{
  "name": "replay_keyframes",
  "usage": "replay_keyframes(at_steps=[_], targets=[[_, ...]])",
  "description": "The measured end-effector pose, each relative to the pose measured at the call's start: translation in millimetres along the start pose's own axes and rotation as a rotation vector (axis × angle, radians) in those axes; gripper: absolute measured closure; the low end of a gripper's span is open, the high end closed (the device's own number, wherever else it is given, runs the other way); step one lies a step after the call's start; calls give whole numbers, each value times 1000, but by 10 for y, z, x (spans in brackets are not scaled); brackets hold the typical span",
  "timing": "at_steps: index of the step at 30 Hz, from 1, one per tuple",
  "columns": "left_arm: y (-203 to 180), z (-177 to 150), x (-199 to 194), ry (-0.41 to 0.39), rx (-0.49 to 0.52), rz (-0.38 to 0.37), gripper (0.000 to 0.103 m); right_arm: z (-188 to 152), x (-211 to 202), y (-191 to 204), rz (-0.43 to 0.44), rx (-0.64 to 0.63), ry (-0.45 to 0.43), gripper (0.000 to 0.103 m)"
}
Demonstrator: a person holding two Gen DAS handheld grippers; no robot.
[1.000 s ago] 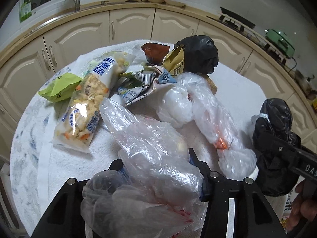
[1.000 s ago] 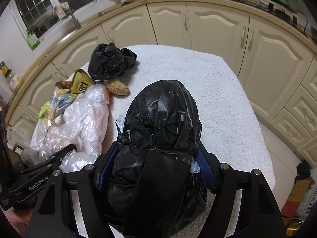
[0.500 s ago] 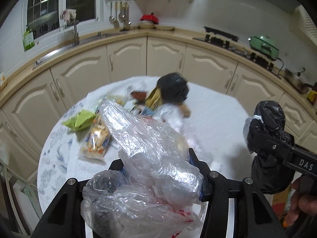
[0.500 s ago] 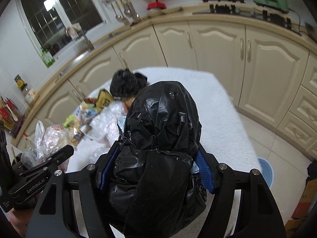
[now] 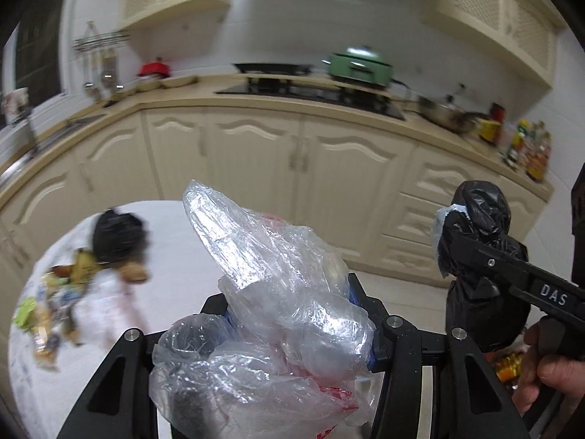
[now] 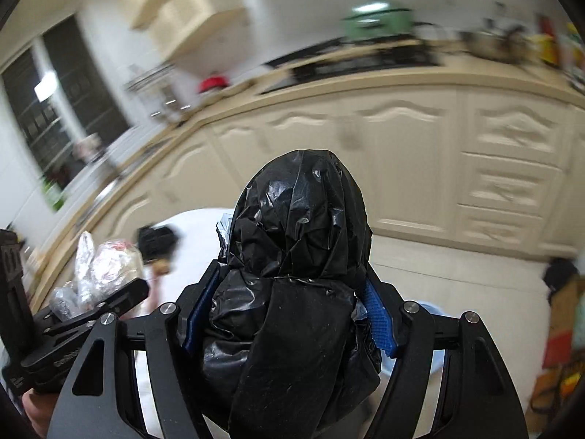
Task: Collect trash
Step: 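Carry both bags to the blue bin and open both tools to drop them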
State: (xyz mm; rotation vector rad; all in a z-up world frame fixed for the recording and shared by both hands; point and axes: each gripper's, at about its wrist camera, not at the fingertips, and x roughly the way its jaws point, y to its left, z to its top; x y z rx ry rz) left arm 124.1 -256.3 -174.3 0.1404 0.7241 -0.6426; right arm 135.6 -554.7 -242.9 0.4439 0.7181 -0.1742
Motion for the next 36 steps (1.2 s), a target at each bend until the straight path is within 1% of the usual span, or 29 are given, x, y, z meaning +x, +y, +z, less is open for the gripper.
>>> replay_keyframes(at_steps=[3,6,8,10,11,13,16,17,19,20,21,22,24,25,26,27,28,29,30,31,33,34,36], targets=[[-418,-62,362,55,65,-64,54,-18,-16,-500,-77,74,5,31],[-814,-180,779,128,107,-129,54,-102,95,-964,-141,139,38,32],[-1064,-294,1137,184,139,-156,54,-176,232,-1268,-176,183,74,31],[-1258,-390,1419,231,162,-165,54,-253,356,-1499,-188,220,101,32],[-1376,-480,1617,269,175,-173,54,-294,437,-1626,-194,238,116,32],[-1486,-607,1920,318,176,-179,54,-357,585,-1808,-199,267,142,32],[-1571,-711,2339,371,176,-179,53,-416,814,-2002,-200,299,175,31],[-1565,-683,2549,389,179,-179,53,-421,888,-2065,-197,308,185,31],[-1611,-727,2812,417,192,-167,52,-458,1051,-2183,-195,329,207,31],[-1581,-697,2955,425,194,-162,52,-483,1143,-2254,-191,342,220,30],[-1586,-731,3080,438,198,-154,46,-508,1213,-2295,-192,353,230,30],[-1593,-766,3207,462,209,-143,34,-544,1297,-2354,-199,367,244,28],[-1591,-575,3523,473,222,-102,24,-597,1409,-2436,-206,389,268,25],[-1618,-524,3643,469,227,-91,20,-631,1455,-2495,-206,412,272,21],[-1741,-371,3852,471,230,-82,18,-652,1474,-2522,-200,423,272,17],[-1777,-354,3896,469,232,-72,12,-665,1493,-2548,-194,432,273,15],[-1788,-346,3942,463,234,-56,9,-683,1502,-2575,-195,441,272,9],[-1787,-334,3911,456,234,-43,7,-696,1501,-2588,-197,446,273,4],[-1792,-320,3936,452,233,-32,7,-709,1489,-2598,-201,451,272,3],[-1819,-353,3794,448,230,-28,7,-716,1478,-2595,-205,454,270,0],[-1793,-350,3528,432,222,-13,7,-733,1410,-2593,-219,464,256,0],[-1798,-360,3265,421,218,-9,6,-735,1389,-2591,-221,469,249,0],[-1787,-334,2896,385,213,-4,6,-736,1266,-2563,-238,481,224,0]])
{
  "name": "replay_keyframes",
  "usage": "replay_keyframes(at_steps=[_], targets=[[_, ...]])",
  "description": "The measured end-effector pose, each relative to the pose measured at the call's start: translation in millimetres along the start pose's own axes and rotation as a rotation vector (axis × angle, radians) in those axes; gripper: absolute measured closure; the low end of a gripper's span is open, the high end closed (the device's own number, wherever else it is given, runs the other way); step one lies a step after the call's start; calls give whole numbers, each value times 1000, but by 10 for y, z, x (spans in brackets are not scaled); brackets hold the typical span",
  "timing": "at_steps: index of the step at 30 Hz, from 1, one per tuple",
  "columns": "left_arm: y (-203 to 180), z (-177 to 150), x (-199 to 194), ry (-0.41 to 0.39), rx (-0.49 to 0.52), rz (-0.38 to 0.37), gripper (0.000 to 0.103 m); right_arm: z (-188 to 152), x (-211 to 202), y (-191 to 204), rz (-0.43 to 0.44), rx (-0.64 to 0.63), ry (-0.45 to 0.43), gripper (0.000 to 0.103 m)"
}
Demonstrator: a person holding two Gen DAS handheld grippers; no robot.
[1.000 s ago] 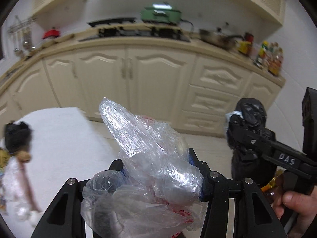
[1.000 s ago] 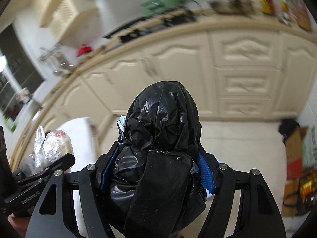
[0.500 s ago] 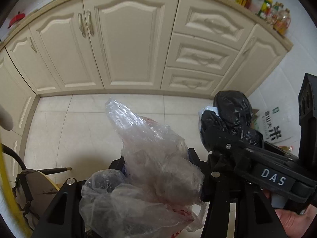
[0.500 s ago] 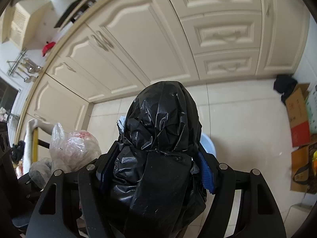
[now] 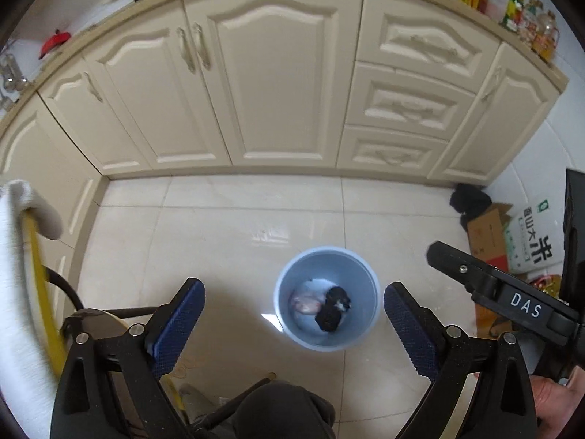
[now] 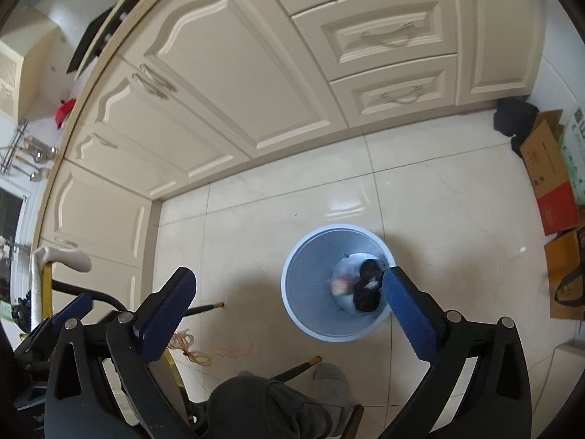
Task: Collect trash
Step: 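Carry both bags to the blue bin and open both tools to drop them, then move both tools back over the table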
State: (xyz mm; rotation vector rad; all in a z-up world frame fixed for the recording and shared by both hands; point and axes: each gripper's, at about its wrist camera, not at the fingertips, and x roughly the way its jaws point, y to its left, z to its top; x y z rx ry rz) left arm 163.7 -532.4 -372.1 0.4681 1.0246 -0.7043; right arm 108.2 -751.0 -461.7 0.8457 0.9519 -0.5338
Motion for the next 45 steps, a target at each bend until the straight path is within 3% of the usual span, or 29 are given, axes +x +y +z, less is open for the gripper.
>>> replay_keyframes(at_steps=[7,16,22,28,36,40,45], targets=[[154,-353,-1037,-137,-56,0,3,-97,-443,265,7,-42,-69,0],[580,-1026,-2377,-344,-153,37,1,-287,-1198,1157,55,-203,-192,0],[807,-1657,-3123,-460,-232,98,1,-485,-1691,1834,117,-319,-273,0],[1006,-2548,-3879,-588,-342,219,1,-827,-2182,2528,192,-470,-358,0],[950,-3590,-4584,-674,-478,370,1,-1489,-2597,3465,313,-684,-429,0],[892,-4087,-4867,-691,-549,426,1,-1718,-2659,3736,359,-749,-429,0],[790,-4281,-5086,-698,-594,481,1,-1999,-2687,4038,395,-829,-422,0]])
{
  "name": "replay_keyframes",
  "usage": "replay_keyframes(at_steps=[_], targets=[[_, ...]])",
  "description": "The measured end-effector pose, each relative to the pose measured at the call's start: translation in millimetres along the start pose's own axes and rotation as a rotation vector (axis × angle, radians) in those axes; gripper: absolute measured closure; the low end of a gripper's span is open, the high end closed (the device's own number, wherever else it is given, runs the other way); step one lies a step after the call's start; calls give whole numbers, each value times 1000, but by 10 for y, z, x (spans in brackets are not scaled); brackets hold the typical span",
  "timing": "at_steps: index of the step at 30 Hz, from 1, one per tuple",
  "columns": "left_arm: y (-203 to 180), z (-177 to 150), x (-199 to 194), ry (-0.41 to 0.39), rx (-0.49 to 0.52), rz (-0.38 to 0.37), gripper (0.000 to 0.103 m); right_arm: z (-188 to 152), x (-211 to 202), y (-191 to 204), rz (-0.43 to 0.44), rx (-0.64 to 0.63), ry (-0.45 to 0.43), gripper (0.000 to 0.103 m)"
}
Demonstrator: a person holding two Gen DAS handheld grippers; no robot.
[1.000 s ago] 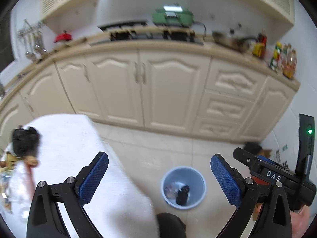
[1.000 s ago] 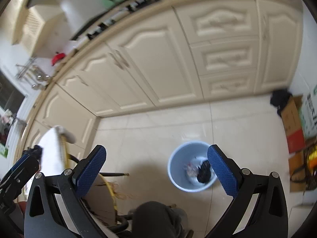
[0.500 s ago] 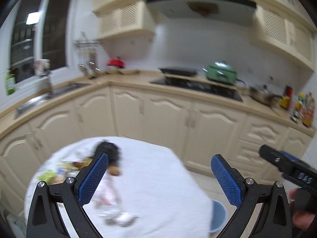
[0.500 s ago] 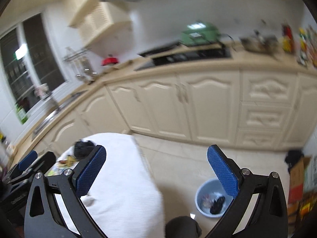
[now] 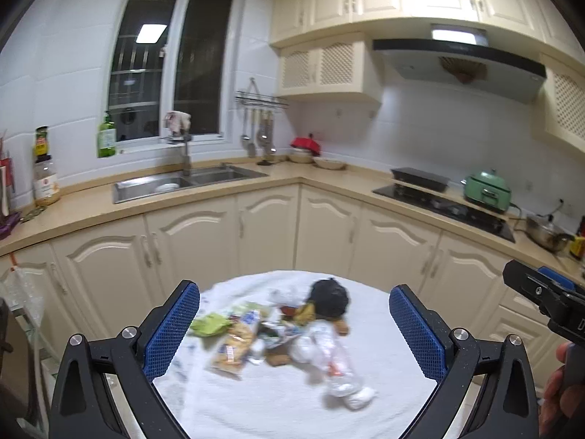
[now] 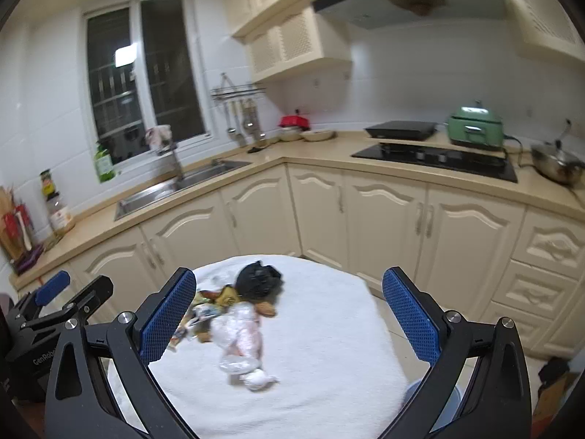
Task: Collect trash
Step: 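Move both tools back over the table, then grasp the clear plastic bag with the right tool while the left tool grasps the nut snack bar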
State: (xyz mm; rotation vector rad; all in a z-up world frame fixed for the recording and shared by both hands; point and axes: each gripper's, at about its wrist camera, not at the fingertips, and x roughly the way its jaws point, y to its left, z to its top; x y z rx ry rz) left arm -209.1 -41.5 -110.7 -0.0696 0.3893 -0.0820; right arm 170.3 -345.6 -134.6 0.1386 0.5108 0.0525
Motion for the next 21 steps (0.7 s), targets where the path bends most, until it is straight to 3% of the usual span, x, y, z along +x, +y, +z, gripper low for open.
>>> replay_keyframes(at_steps=[10,21], targets=[[62,-100,-69,27,-45,84,1,-106,289,478,72,-102,67,0],[328,262,755,145,-62,95,1,-339,874,669,90,-115,207,0]])
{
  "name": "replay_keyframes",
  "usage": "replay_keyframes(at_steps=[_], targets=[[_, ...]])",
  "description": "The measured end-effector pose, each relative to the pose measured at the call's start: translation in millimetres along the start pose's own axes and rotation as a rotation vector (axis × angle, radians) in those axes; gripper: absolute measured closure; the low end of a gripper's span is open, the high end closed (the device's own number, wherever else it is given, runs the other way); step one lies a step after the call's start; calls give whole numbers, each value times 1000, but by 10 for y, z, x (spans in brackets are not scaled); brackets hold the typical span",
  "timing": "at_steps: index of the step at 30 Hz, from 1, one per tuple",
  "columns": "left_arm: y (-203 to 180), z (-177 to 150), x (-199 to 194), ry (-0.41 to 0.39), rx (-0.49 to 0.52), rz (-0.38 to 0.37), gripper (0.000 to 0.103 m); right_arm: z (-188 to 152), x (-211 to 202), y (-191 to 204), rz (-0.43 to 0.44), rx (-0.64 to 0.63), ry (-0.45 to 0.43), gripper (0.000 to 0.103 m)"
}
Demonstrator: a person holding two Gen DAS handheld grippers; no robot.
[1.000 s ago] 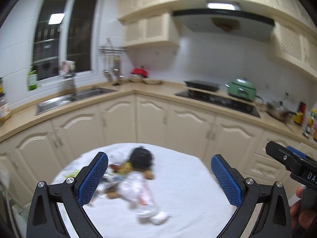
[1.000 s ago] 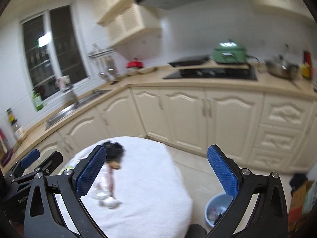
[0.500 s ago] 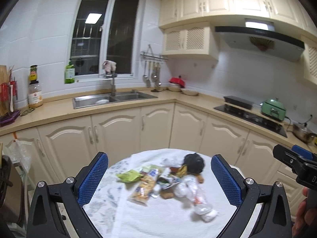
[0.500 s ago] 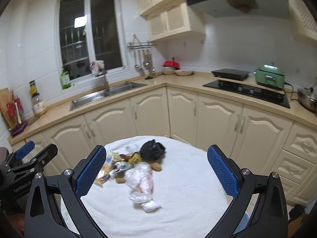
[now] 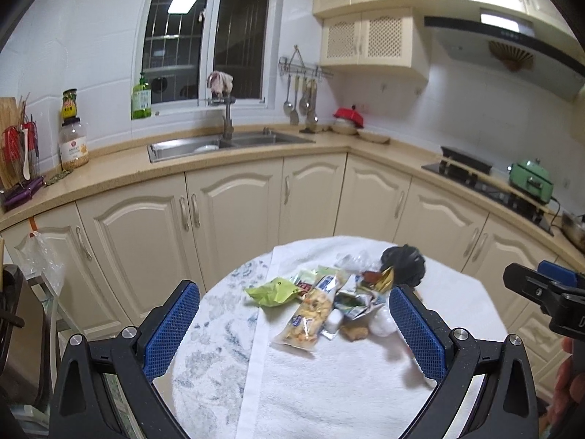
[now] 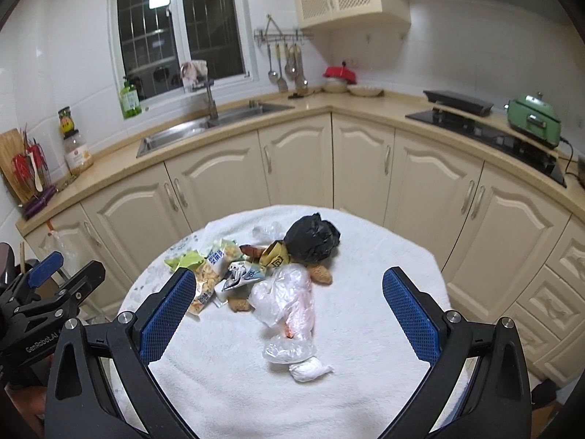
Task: Collect trash
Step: 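Grasp the clear plastic bag with the right tool while the left tool grasps the nut snack bar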
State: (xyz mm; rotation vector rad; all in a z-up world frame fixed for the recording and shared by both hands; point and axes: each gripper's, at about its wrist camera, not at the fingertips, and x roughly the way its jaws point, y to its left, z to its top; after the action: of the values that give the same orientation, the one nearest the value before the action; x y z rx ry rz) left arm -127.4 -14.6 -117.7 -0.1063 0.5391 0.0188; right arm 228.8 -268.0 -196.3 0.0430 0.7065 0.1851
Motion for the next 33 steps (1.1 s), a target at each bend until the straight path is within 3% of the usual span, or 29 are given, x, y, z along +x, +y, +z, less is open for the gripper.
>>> replay_keyframes(at_steps=[8,13,25,28,30,33], targets=[[147,163,1212,174,60,-12,1,-131,732,-109,-31,15,164,1],[165,169,1934,285,112,-23,2,-261,1190,-197,-32,34,265,8],[155,456,3058,405,113,-93,3,-425,1930,-295,-2,92,402,22],[137,459,3172,409,110,-98,9,-452,2037,-315,-8,97,417,33],[113,471,3286,408,104,-104,7,-479,2094,-289,-6,84,428,39],[122,524,3446,417,66,-122,10,-533,2130,-248,3,58,431,55]])
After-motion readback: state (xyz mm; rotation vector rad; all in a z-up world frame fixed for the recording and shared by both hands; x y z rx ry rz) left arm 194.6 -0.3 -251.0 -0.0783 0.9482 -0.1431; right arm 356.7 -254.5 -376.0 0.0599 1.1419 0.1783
